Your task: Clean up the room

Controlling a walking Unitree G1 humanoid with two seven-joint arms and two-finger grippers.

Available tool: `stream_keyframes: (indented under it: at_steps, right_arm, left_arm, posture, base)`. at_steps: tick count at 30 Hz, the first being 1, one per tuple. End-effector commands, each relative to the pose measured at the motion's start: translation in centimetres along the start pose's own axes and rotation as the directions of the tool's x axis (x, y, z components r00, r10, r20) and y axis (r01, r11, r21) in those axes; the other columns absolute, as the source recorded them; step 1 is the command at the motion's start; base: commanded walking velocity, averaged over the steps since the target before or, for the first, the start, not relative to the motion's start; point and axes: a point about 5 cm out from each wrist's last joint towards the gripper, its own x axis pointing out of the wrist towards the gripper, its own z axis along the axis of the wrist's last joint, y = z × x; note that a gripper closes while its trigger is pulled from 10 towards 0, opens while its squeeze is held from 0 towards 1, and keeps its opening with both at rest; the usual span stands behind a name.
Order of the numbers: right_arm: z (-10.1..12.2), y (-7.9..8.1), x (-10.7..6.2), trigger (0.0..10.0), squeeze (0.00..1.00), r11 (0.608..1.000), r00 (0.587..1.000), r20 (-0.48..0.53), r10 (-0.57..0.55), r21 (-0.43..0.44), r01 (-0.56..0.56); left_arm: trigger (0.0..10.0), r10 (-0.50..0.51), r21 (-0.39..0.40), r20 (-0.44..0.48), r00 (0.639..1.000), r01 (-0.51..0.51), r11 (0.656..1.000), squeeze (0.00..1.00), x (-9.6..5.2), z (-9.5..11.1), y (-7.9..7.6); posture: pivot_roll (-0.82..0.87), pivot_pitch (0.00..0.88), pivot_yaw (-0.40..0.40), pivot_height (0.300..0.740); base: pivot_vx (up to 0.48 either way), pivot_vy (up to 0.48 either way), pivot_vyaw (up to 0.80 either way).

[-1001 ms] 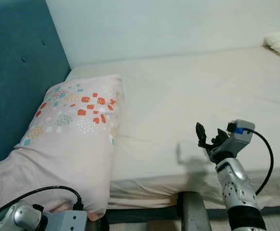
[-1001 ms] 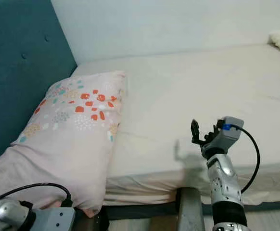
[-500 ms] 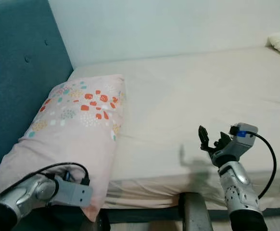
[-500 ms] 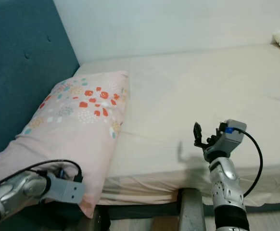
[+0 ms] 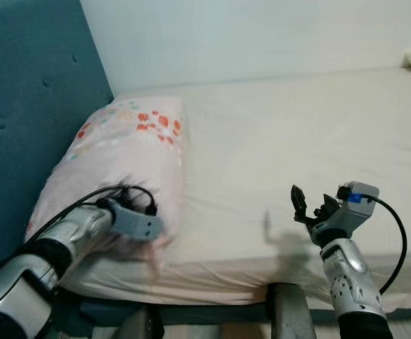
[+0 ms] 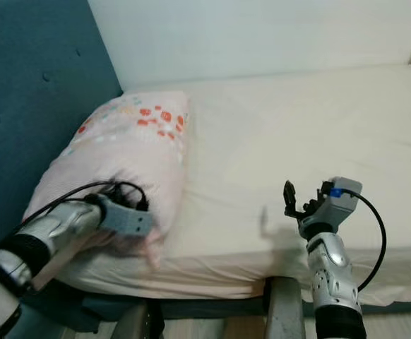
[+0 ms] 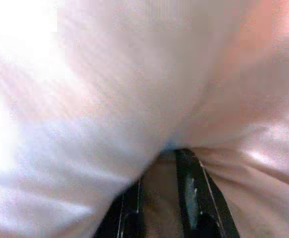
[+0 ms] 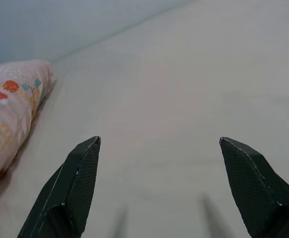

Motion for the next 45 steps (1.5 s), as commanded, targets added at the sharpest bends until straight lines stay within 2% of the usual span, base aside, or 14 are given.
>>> stream_keyframes:
  at_steps: [1,8,12,13,20,29,33,36,39,41,42,43,44,45]
  right_arm:
    - [-0.5,0.0,-0.4,10.0,0.00,1.000,1.000,-0.018,-0.009,0.016,0.009]
    - [-0.7,-0.2,-0.6,10.0,0.00,1.000,1.000,-0.023,-0.015,0.016,0.015]
    - [-0.9,-0.1,-0.7,10.0,0.00,1.000,0.999,-0.033,-0.012,0.015,0.012]
    - [-0.9,-0.1,-0.7,10.0,0.00,1.000,0.999,-0.036,-0.010,0.015,0.010]
    - [-0.8,0.0,-0.4,10.0,0.00,1.000,0.999,-0.038,-0.001,0.014,0.002]
    - [-0.9,0.4,-0.1,10.0,0.00,1.000,0.999,-0.046,0.017,0.017,-0.016]
    - [-1.0,1.2,0.0,10.0,0.00,0.997,0.995,-0.065,0.071,0.014,-0.070]
    - [-1.3,1.6,0.0,10.0,0.00,0.995,0.991,-0.087,0.102,0.006,-0.102]
    - [-1.4,1.6,0.1,10.0,0.00,0.994,0.989,-0.099,0.109,0.007,-0.109]
    - [-1.4,1.6,0.1,10.0,0.00,0.994,0.989,-0.099,0.107,0.010,-0.107]
    - [-1.4,1.6,0.2,10.0,0.00,0.994,0.989,-0.101,0.108,0.012,-0.107]
    - [-1.4,1.6,0.2,10.0,0.00,0.994,0.989,-0.101,0.108,0.012,-0.107]
    - [-1.4,1.7,0.4,10.0,0.00,0.994,0.988,-0.105,0.112,0.010,-0.111]
    - [-1.4,1.7,0.4,10.0,0.00,0.994,0.988,-0.107,0.114,0.009,-0.113]
  left_arm:
    - [10.0,0.026,0.023,-0.016,1.000,-0.026,0.999,0.00,0.2,-0.2,0.5]
    - [10.0,0.020,0.029,-0.030,0.999,-0.020,0.999,0.00,0.4,-0.4,0.2]
    - [10.0,-0.022,0.032,-0.096,0.995,0.025,0.999,0.00,-0.4,-2.2,-1.8]
    - [10.0,-0.023,0.039,-0.155,0.988,0.030,0.999,0.00,-1.0,-3.8,-2.5]
    - [10.0,-0.033,0.059,-0.294,0.955,0.053,0.997,0.00,-3.0,-7.5,-2.8]
    - [10.0,-0.086,0.060,-0.300,0.950,0.109,0.992,0.00,-3.4,-7.8,-4.2]
    - [10.0,-0.163,0.024,-0.219,0.962,0.173,0.985,0.00,-2.9,-6.4,-5.5]
    - [10.0,-0.297,-0.020,-0.124,0.947,0.297,0.955,0.00,-3.1,-5.3,-7.2]
    - [10.0,-0.489,-0.049,-0.015,0.872,0.488,0.871,0.00,-4.3,-4.9,-9.3]
    - [10.0,-0.521,-0.071,0.009,0.854,0.520,0.851,0.00,-4.5,-4.8,-9.7]
    - [10.0,-0.572,-0.105,0.088,0.815,0.579,0.809,0.00,-5.2,-4.7,-9.9]
    - [10.0,-0.572,-0.105,0.088,0.815,0.579,0.809,0.00,-5.2,-4.7,-9.9]
    - [10.0,-0.606,-0.121,0.180,0.775,0.629,0.768,0.00,-6.1,-4.6,-9.6]
    - [10.0,-0.610,-0.127,0.211,0.764,0.641,0.757,0.00,-6.4,-4.7,-9.3]
  posture:
    - [-0.02,0.085,0.112,0.406]
    - [-0.02,0.085,0.113,0.406]
    - [-0.02,0.086,0.110,0.406]
    - [-0.02,0.083,0.106,0.406]
    - [-0.01,0.073,0.102,0.406]
    - [-0.01,0.062,0.092,0.406]
    - [-0.01,0.057,0.091,0.406]
    - [-0.02,0.051,0.086,0.406]
    - [-0.01,0.047,0.086,0.406]
    - [-0.01,0.046,0.085,0.406]
    - [-0.01,0.042,0.081,0.406]
    - [-0.01,0.042,0.081,0.406]
    - [0.00,0.038,0.077,0.406]
    - [0.00,0.038,0.077,0.406]
  base:
    - [0.000,0.000,0.00]
    - [0.000,0.000,0.00]
    - [0.000,0.000,0.00]
    - [0.000,0.000,0.00]
    - [0.000,0.000,0.00]
    - [0.000,0.000,0.00]
    - [0.000,0.000,0.00]
    - [0.000,0.000,0.00]
    - [0.000,0.000,0.00]
    - [0.000,0.000,0.00]
    - [0.000,0.000,0.00]
    - [0.000,0.000,0.00]
    - [0.000,0.000,0.00]
    - [0.000,0.000,0.00]
